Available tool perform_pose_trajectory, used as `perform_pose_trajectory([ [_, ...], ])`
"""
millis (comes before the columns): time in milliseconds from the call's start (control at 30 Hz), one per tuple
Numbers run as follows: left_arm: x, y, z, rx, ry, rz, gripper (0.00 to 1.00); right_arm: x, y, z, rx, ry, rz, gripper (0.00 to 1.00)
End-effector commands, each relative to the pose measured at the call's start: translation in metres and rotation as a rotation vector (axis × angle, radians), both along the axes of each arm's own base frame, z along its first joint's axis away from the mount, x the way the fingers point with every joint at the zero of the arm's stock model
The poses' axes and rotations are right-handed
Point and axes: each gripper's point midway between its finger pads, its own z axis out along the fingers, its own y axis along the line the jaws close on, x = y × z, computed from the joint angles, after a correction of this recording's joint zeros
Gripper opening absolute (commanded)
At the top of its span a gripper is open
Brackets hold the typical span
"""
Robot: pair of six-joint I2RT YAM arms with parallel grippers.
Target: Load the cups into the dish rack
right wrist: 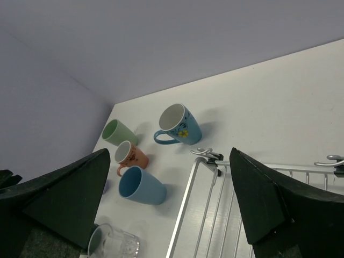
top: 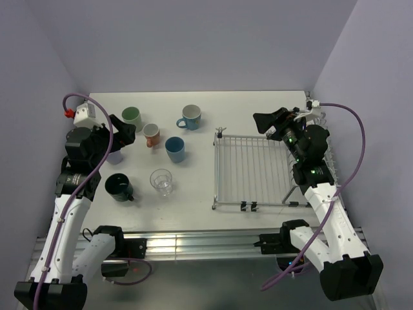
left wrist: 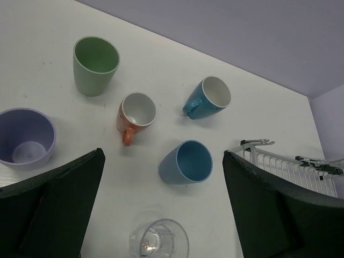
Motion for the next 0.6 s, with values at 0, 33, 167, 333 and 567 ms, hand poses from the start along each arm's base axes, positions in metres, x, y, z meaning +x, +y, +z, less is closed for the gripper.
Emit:
perform_pose_trajectory([
  [0, 0.003, -0.002, 0.021, -0.004, -0.076, -0.015, 0.99, -0.001, -0.003, 0.026, -0.014, -0.063, -0.012, 1.00],
  [33, 0.003, -0.001, 0.022, -0.002, -0.078, -0.010, 0.99, -0.001, -0.004, 0.026, -0.014, -0.061, -0.013, 1.00],
  [167, 0.005, 0.002, 0.023, -0.001, -0.081, 0.006, 0.99, 0.000, -0.003, 0.026, -0.024, -0.049, -0.009, 1.00],
  [333, 0.021, -0.002, 0.044, -0.018, -0.068, 0.006, 0.99, 0.000, 0.002, 0.030, 0.000, -0.043, 0.018, 1.00],
  [567, 0.064, -0.043, 0.061, 0.034, 0.038, -0.004, 0.95, 0.002, 0.009, 0.033, 0.027, -0.026, 0.051, 1.00],
])
